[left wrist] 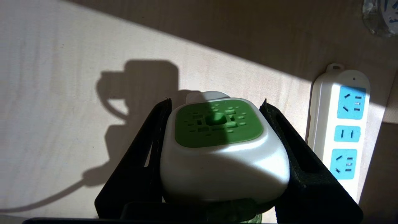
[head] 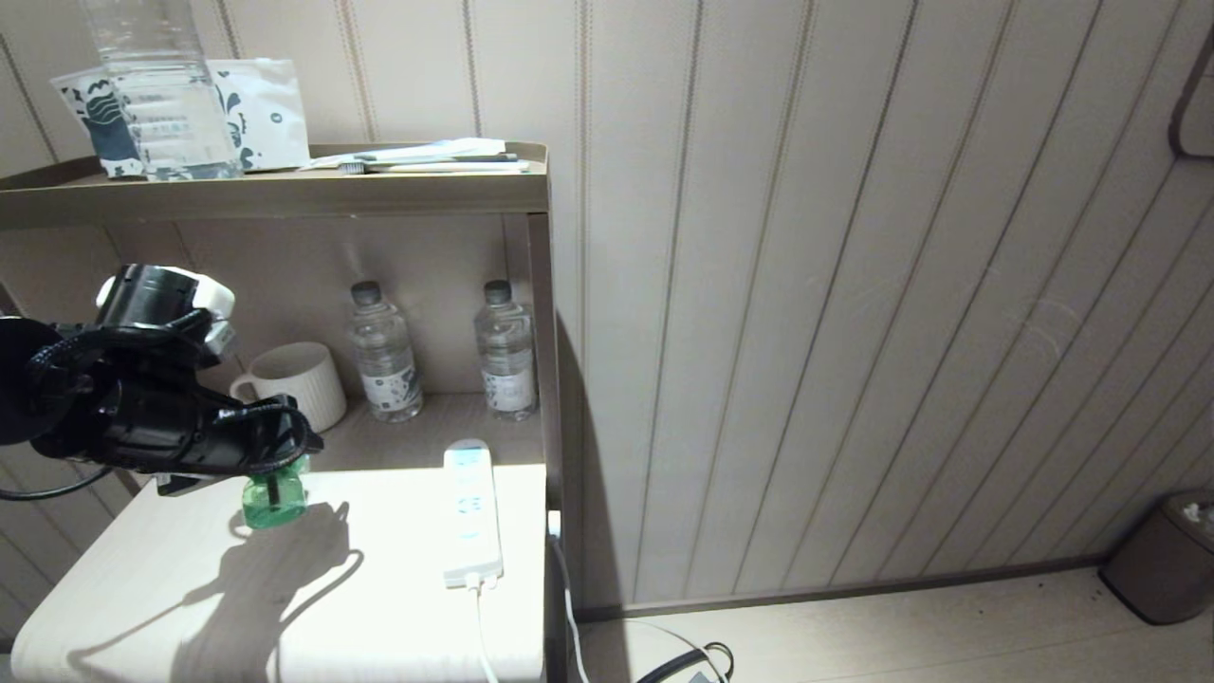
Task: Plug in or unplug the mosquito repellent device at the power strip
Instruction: Place the mosquito repellent liquid on the table
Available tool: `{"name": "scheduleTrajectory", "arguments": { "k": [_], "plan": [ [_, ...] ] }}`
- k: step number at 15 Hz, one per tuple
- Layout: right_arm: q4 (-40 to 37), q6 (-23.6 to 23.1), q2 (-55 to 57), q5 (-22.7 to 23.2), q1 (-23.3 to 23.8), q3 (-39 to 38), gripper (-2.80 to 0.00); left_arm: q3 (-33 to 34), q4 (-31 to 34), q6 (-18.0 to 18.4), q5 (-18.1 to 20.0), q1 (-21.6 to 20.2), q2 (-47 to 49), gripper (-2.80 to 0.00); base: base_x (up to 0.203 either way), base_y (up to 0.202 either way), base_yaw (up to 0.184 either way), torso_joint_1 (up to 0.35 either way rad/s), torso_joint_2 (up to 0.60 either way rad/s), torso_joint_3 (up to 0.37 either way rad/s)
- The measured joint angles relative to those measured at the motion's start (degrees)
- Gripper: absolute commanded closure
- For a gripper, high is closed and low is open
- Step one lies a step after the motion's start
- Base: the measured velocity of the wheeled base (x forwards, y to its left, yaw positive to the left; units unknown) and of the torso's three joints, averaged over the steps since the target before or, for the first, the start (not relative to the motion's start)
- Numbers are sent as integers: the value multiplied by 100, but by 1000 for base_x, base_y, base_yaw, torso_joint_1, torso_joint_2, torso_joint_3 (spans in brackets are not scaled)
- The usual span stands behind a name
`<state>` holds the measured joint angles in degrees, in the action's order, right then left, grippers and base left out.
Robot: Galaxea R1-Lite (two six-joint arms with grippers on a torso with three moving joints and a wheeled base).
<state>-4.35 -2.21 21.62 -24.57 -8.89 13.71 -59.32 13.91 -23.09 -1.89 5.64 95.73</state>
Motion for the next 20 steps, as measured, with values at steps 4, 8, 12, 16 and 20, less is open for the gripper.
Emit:
{"name": "scheduleTrajectory", "arguments": {
  "k": [4, 8, 12, 16, 20],
  "plan": [
    [720, -75, -484, 211, 437, -1033, 0, -35, -9, 77, 7, -2, -78, 0, 0, 0, 0, 0, 0, 0],
    [965, 59, -560, 673, 1196, -1223, 0, -62, -72, 111, 155, -2, -7, 0, 0, 0, 0, 0, 0, 0],
    [1356, 268, -564, 2984, 1259, -1345, 0, 67, -581, 280, 168, -24, 106, 0, 0, 0, 0, 0, 0, 0],
    [994, 250, -572, 3819, 1018, -1277, 0, 95, -674, 416, 239, -117, 136, 0, 0, 0, 0, 0, 0, 0],
    [19, 201, -732, 3684, 624, -997, 0, 65, -675, 430, 304, -166, 141, 0, 0, 0, 0, 0, 0, 0]
  ]
}}
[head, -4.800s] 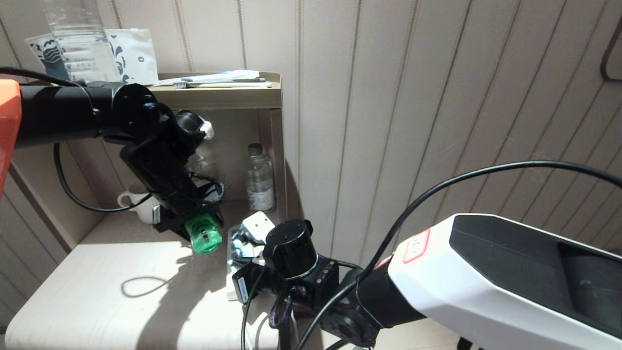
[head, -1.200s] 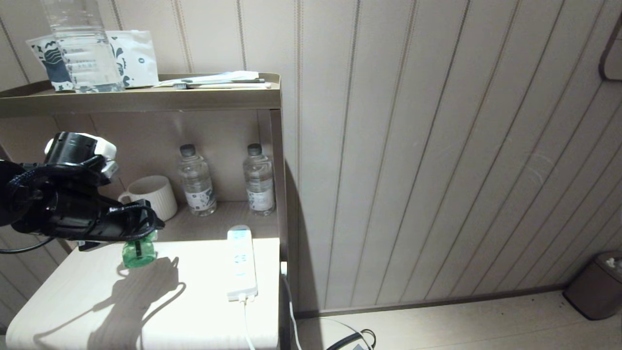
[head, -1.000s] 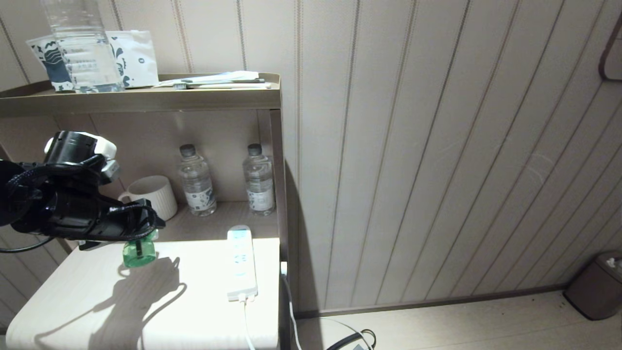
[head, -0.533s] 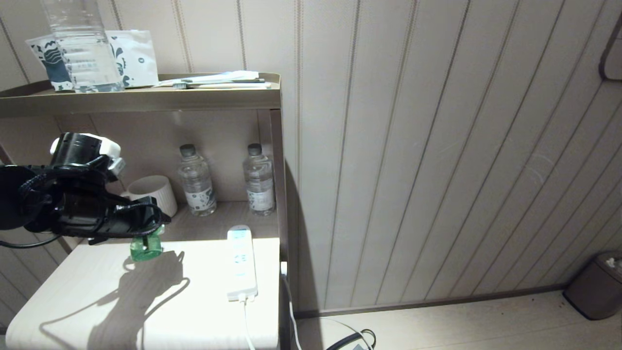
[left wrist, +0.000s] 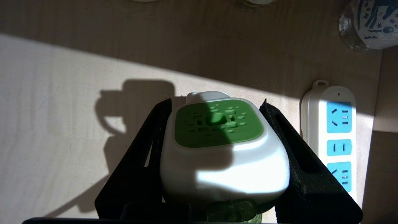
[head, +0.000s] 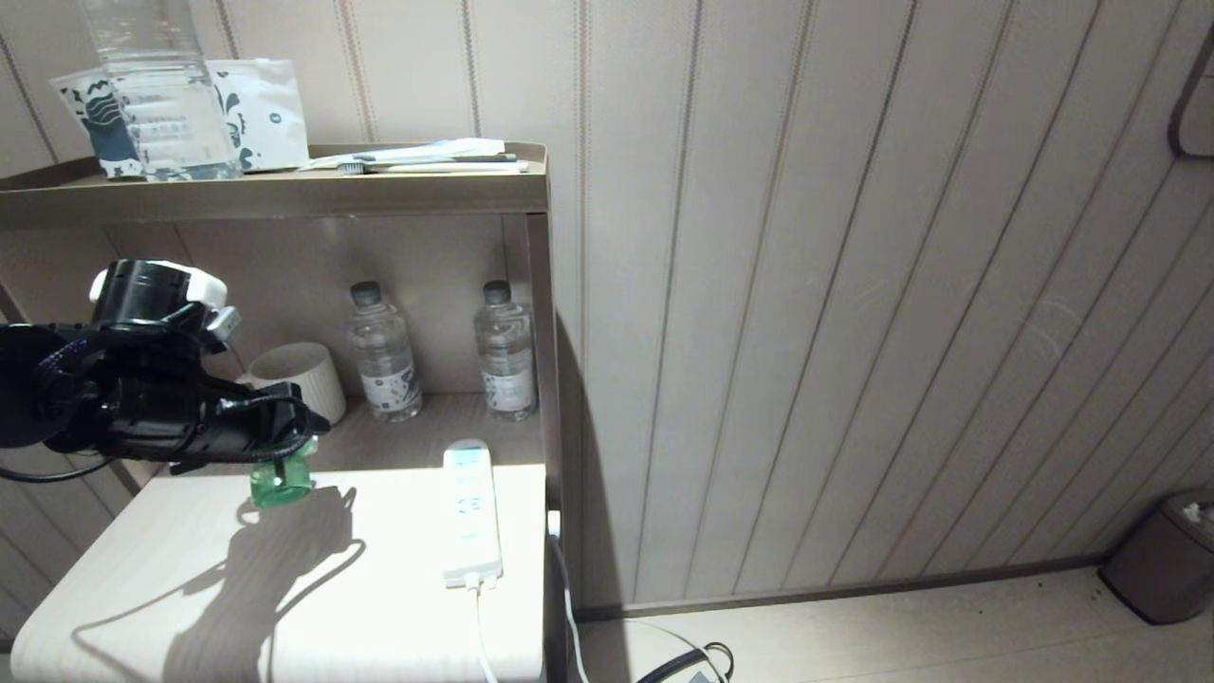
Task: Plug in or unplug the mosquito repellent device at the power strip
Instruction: Place the mosquito repellent liquid on the table
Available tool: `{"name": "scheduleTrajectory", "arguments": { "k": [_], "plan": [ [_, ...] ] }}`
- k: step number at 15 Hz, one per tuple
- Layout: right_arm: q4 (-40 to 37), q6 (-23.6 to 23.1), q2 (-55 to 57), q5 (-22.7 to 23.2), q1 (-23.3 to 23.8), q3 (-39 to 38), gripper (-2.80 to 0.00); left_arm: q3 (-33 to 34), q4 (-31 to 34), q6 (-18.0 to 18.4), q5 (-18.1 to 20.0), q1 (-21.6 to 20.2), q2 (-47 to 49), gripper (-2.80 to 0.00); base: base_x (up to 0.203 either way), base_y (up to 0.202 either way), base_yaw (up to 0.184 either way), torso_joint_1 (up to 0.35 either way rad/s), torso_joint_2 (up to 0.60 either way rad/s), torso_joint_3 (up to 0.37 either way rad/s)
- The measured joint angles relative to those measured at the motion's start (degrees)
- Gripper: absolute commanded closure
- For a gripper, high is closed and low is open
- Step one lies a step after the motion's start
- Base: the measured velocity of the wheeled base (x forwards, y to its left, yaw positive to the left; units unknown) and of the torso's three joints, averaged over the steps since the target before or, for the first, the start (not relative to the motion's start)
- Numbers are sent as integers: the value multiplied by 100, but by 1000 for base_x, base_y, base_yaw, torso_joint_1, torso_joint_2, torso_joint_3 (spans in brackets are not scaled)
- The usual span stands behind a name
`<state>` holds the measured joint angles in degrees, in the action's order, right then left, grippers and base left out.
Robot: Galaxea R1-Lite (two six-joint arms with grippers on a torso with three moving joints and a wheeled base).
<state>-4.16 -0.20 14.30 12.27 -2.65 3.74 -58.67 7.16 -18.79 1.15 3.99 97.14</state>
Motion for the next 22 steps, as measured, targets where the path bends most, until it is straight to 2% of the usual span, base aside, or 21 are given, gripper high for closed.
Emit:
{"name": "scheduleTrajectory", "arguments": {
  "k": [4, 6, 7, 10, 13, 14, 18, 21, 22],
  "plan": [
    [-408, -65, -900, -520, 167, 111, 0, -9, -6, -7, 0, -5, -46, 0, 0, 0, 0, 0, 0, 0],
    [-244, -222, -1193, -859, 205, 64, 0, -4, -138, -4, 1, 0, -67, 0, 0, 0, 0, 0, 0, 0],
    [-187, -273, -1272, -877, 213, 38, 0, 69, -277, 7, 0, -2, -73, 0, 0, 0, 0, 0, 0, 0],
    [-160, -330, -1389, -866, 214, 20, 0, 652, -1088, 174, 0, -2, -107, 0, 0, 0, 0, 0, 0, 0],
    [-143, -352, -1419, -870, 213, 9, 0, 1437, -2299, 557, -9, 2, -245, 0, 0, 0, 0, 0, 0, 0],
    [-145, -323, -1421, -869, 214, 6, 0, 1581, -2491, 602, -11, 2, -292, 0, 0, 0, 0, 0, 0, 0],
    [-194, 154, -1428, -1051, 217, 6, 0, 2065, -2620, 608, -5, 2, -517, 0, 0, 0, 0, 0, 0, 0],
    [-171, 934, -1430, -1354, 214, -27, 0, 2386, -3090, 625, 6, 4, -741, 0, 0, 0, 0, 0, 0, 0],
    [-150, 1331, -1430, -1434, 214, -48, 0, 2438, -3224, 633, 6, 4, -799, 0, 0, 0, 0, 0, 0, 0]
  ]
}}
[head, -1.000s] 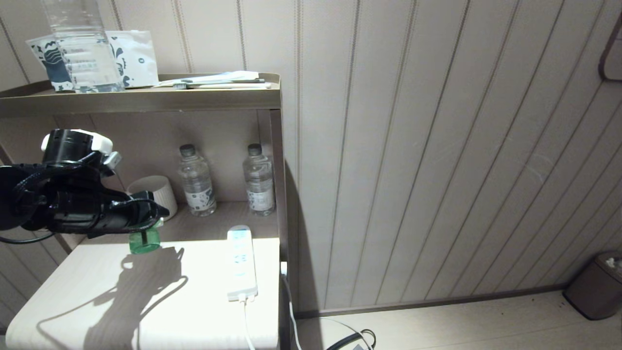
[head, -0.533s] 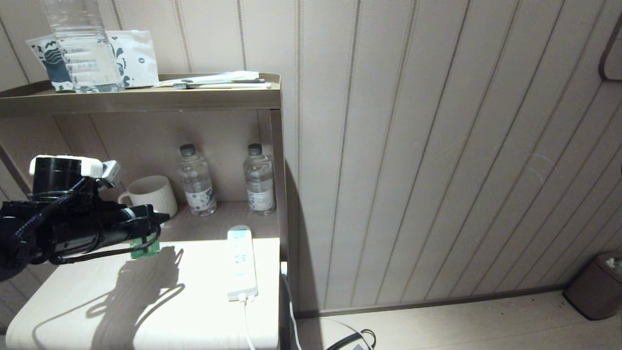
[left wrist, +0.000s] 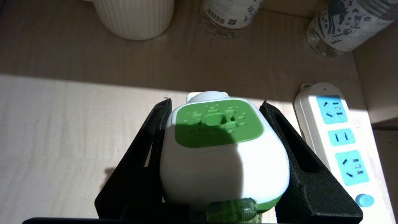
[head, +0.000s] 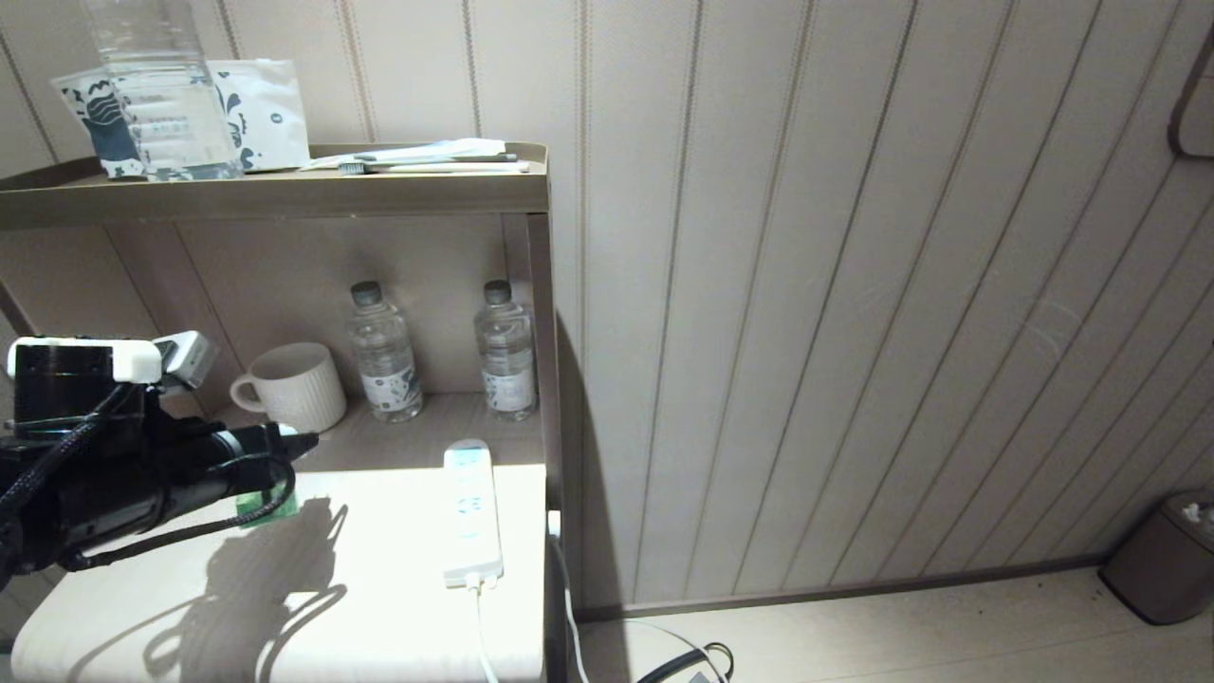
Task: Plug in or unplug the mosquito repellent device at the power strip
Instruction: Place the mosquito repellent liquid on the table
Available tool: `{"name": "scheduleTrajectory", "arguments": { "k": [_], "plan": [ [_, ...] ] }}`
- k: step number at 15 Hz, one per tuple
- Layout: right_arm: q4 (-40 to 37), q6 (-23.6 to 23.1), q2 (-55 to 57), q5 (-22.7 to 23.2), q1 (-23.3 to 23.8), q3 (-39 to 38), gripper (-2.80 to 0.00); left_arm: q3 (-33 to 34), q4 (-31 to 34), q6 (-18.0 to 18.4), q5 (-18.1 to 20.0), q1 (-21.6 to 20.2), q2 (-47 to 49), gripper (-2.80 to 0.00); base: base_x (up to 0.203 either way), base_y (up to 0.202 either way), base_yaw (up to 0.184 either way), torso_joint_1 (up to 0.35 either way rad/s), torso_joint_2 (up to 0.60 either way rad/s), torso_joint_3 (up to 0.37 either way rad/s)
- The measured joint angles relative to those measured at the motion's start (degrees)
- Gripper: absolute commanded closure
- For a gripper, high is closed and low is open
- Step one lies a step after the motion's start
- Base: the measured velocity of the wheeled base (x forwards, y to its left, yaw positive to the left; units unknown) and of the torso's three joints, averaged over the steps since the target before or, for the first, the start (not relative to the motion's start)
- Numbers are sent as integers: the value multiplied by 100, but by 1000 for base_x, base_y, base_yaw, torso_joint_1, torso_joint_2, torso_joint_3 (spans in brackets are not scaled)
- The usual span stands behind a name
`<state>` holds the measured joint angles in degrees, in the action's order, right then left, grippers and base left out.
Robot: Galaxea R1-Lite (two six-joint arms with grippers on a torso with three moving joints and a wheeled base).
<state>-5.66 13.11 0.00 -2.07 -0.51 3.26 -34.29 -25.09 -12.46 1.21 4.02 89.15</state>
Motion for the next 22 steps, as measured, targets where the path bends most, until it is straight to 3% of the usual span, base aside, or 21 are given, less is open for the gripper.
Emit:
{"name": "scheduleTrajectory", "arguments": {
  "k": [3, 5, 7, 9, 10, 19, 21, 22],
  "plan": [
    [31, 1666, 0, -38, 7, -43, 0, 41, -31, -8, 27, 11, -174, 0, 0, 0, 0, 0, 0, 0],
    [78, 3282, 0, -75, 10, -59, 0, 50, -34, -11, 87, 38, -204, 0, 0, 0, 0, 0, 0, 0],
    [114, 5242, -2, -54, 18, -65, 0, -64, -38, -70, 296, 18, -117, 0, 0, 0, 0, 0, 0, 0],
    [335, 6664, -2, -58, 18, -132, 0, -184, 1, -148, 436, -22, -26, 0, 0, 0, 0, 0, 0, 0],
    [450, 6838, 0, -57, 22, -170, 0, -214, -16, -154, 452, -22, 29, 0, 0, 0, 0, 0, 0, 0],
    [515, 6849, 0, -58, 29, -212, 0, -562, 103, -237, 402, 35, 370, 0, 0, 0, 0, 0, 0, 0],
    [525, 6334, 0, -65, 27, -222, 0, -569, 103, -232, 400, 35, 396, 0, 0, 0, 0, 0, 0, 0],
    [531, 5793, 0, -52, 27, -242, 0, -571, 95, -231, 400, 38, 405, 0, 0, 0, 0, 0, 0, 0]
  ]
}}
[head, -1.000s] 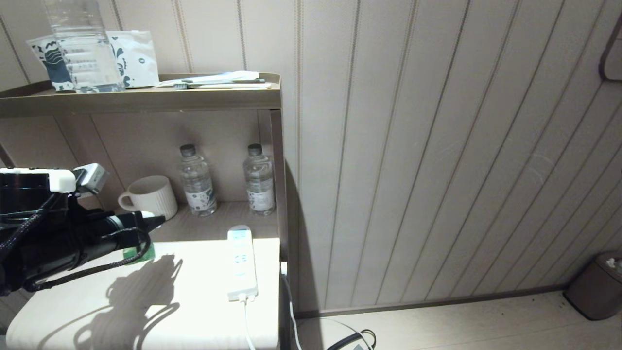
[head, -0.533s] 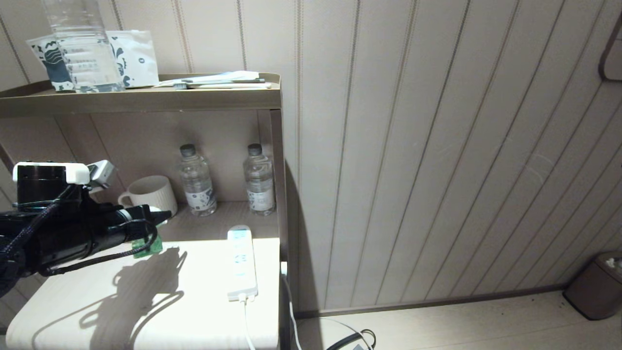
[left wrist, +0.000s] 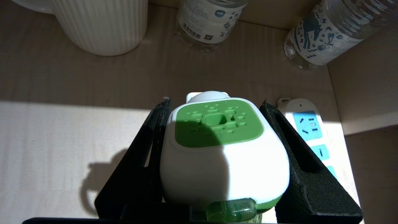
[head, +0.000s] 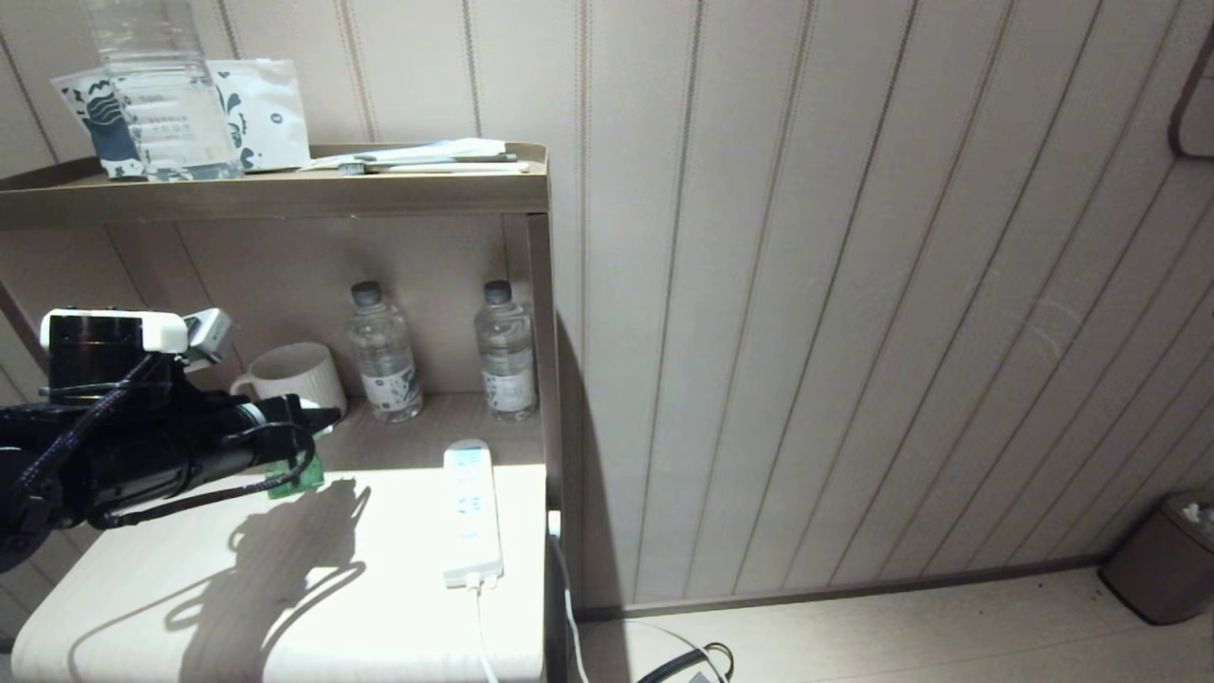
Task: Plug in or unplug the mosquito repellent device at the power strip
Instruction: Place the mosquito repellent liquid on the table
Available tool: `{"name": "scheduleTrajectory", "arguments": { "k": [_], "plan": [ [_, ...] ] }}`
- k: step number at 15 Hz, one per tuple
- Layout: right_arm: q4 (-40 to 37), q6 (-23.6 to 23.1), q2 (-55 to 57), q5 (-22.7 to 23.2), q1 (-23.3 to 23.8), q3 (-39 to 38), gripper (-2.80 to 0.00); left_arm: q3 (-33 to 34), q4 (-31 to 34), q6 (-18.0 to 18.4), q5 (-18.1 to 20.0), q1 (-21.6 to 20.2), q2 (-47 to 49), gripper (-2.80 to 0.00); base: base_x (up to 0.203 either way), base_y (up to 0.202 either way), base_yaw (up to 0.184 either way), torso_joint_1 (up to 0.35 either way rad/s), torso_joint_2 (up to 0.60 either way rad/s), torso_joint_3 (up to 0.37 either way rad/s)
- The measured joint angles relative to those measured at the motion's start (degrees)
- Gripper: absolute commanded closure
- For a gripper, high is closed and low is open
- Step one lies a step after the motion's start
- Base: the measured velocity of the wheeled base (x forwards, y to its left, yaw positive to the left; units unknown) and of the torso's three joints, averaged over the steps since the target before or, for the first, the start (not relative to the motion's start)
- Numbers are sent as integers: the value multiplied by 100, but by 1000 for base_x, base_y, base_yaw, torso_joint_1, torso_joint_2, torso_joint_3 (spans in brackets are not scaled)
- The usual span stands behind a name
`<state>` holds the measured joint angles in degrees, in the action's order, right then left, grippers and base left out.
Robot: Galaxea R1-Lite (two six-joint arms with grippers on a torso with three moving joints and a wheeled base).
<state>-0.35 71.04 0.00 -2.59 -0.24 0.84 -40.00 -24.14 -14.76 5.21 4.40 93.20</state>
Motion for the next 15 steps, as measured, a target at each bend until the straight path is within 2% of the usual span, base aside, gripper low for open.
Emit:
{"name": "scheduleTrajectory", "arguments": {
  "k": [1, 5, 7, 10, 15],
  "plan": [
    [20, -714, 0, 6, 0, -14, 0, 0, -2, 0, 1, 0, 10, 0, 0, 0, 0, 0, 0, 0],
    [118, -4189, 0, 113, -6, -71, 0, 0, -5, 1, -5, 2, 7, 0, 0, 0, 0, 0, 0, 0],
    [181, -5557, 0, 255, -6, -82, 0, 0, 0, 0, -15, 4, -15, 0, 0, 0, 0, 0, 0, 0],
    [153, -6674, 0, 176, -6, -80, 0, 0, 16, 0, -15, 6, -89, 0, 0, 0, 0, 0, 0, 0],
    [-22, -7563, 0, 203, -6, -82, 0, -10, 118, 10, -22, 28, -229, 0, 0, 0, 0, 0, 0, 0]
  ]
}}
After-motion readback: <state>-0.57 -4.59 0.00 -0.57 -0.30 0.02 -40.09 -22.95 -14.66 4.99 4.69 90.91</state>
